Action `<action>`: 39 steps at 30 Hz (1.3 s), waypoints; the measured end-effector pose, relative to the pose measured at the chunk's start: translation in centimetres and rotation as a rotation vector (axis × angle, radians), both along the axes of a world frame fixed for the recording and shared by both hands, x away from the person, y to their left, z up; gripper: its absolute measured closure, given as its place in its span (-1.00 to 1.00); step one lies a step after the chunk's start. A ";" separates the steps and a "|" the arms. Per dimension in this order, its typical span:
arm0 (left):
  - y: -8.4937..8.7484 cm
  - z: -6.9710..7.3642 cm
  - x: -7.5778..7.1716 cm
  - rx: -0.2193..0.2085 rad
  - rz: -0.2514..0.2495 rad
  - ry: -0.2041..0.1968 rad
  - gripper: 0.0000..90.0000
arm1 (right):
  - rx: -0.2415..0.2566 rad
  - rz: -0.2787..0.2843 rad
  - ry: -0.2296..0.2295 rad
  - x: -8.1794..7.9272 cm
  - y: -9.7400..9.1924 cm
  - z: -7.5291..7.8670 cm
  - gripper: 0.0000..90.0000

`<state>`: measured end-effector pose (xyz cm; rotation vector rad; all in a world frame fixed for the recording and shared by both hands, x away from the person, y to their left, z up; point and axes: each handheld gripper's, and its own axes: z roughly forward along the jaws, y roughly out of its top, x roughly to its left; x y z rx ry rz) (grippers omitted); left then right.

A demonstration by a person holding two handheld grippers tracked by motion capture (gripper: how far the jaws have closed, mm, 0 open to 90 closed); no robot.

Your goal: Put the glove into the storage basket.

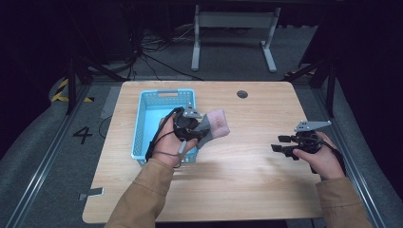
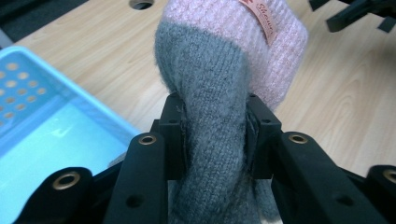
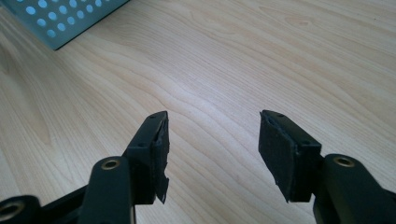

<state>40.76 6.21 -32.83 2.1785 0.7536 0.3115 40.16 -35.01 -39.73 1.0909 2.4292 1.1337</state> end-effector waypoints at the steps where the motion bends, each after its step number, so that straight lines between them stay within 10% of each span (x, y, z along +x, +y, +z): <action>1: 0.4 0.1 0.2 0.003 0.008 -0.001 0.47 | -0.001 0.001 0.001 -0.1 0.0 0.0 -0.03; 15: 4.5 0.6 2.3 0.028 0.058 0.006 0.47 | -0.013 -0.026 0.018 -1.1 -0.8 -0.6 -0.03; 39: 8.2 -2.7 6.4 0.048 0.128 0.079 0.47 | -0.025 -0.031 0.031 -1.5 -0.9 -1.2 -0.04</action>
